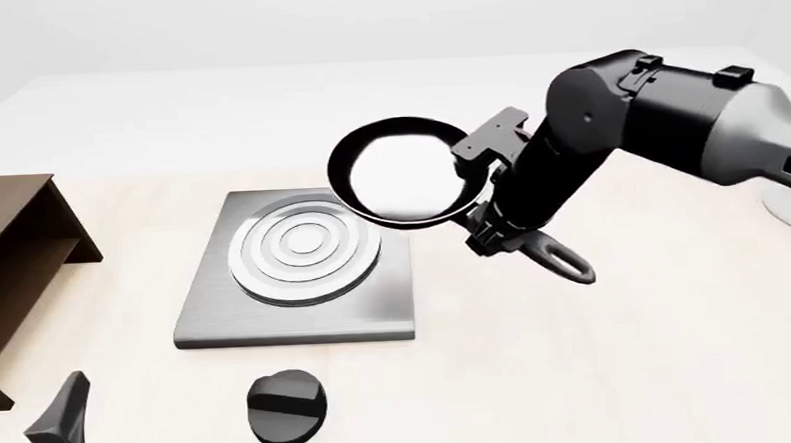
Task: Turn on the stove and put the frying pan on it.
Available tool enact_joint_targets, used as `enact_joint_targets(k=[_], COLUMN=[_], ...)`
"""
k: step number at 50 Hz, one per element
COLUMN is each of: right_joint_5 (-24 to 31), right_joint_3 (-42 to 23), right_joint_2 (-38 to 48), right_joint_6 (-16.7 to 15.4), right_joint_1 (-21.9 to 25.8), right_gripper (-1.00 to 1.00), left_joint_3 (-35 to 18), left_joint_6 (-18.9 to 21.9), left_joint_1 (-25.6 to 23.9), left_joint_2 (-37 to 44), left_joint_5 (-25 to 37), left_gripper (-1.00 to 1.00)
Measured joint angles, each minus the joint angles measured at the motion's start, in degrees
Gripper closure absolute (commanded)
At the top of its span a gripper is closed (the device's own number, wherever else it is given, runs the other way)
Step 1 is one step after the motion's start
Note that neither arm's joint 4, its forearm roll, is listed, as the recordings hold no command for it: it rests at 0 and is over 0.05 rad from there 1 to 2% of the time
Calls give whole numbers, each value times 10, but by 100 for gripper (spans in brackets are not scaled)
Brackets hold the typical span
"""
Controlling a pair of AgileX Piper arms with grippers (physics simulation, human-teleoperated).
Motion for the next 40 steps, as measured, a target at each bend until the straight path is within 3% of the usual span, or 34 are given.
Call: enact_joint_targets(k=[40], right_joint_5=[0], right_joint_3=[-131], right_joint_2=[142], right_joint_6=[-4], right_joint_1=[85], right_gripper=[100], left_joint_3=[0], left_joint_6=[0], left_joint_1=[-1], left_joint_2=[0], left_joint_5=[-3], left_gripper=[-100])
